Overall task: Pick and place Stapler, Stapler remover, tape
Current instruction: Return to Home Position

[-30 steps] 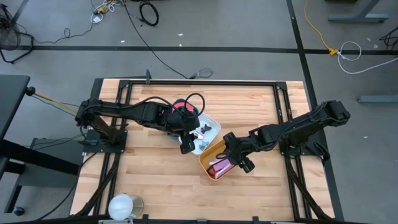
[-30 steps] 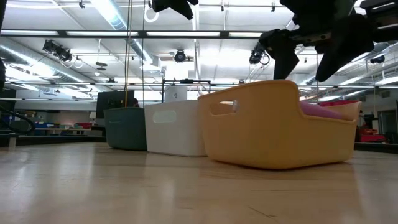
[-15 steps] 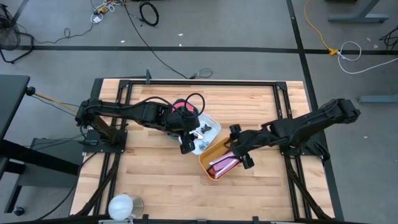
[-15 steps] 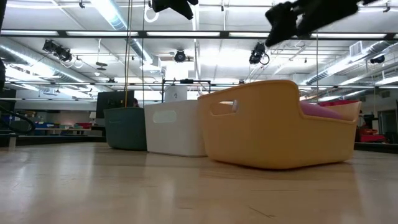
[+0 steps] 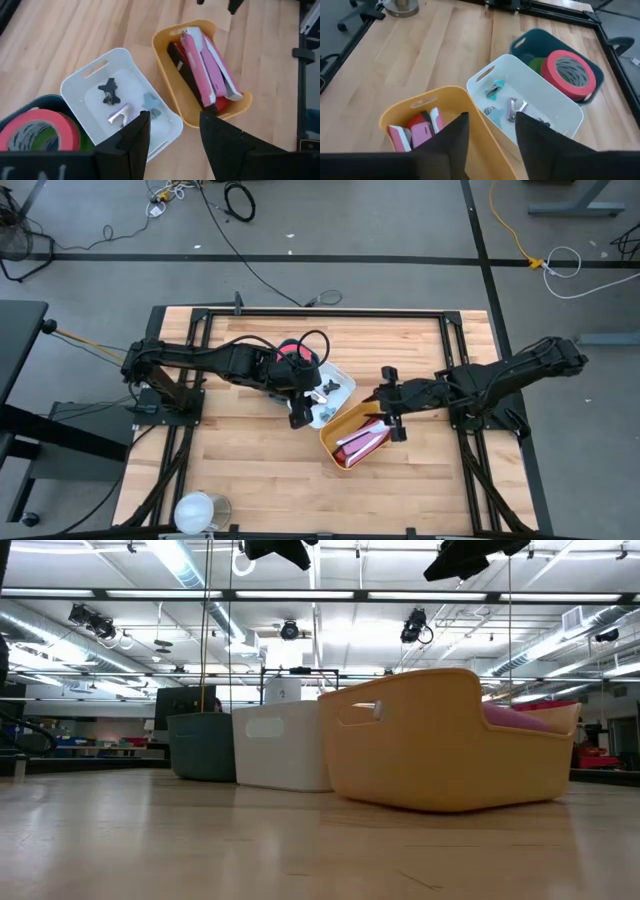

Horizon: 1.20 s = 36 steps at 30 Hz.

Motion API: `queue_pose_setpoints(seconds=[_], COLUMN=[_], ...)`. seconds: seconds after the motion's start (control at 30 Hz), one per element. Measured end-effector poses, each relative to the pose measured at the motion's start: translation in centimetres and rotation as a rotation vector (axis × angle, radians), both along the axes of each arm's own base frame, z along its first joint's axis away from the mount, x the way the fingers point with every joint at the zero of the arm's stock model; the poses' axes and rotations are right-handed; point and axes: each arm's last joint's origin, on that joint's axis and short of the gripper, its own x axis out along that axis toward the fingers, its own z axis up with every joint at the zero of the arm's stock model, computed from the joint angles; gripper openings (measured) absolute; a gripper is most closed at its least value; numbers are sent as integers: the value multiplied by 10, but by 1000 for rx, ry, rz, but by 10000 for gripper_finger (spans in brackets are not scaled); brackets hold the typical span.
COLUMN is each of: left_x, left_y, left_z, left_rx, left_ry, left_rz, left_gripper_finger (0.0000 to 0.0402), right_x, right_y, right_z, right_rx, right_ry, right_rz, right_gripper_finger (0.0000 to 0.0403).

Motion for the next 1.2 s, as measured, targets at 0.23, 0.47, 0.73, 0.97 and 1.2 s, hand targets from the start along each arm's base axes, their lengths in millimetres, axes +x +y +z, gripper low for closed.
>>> queue_pose_setpoints(seconds=[0.23,0.47,0.73,0.97,1.2], left_x=[0,-13,-36,-58,-72], left_y=[-1,-2,1,5,15], left_z=[1,16,39,56,66], left_rx=[1,34,41,82,113], left_ry=[-13,-59,-118,-160,-198], left_rz=[31,-53,-115,-168,-167], left_gripper_finger=[155,69,8,6,3], right_x=[0,-1,-8,-11,-11], right_y=[0,0,-2,-3,-3], right_z=[2,11,20,26,27], right_rx=[75,97,28,83,92], right_ry=[-15,-91,-136,-177,-186], right_rz=[-51,-44,20,-7,-11], right_gripper_finger=[114,56,6,9,12])
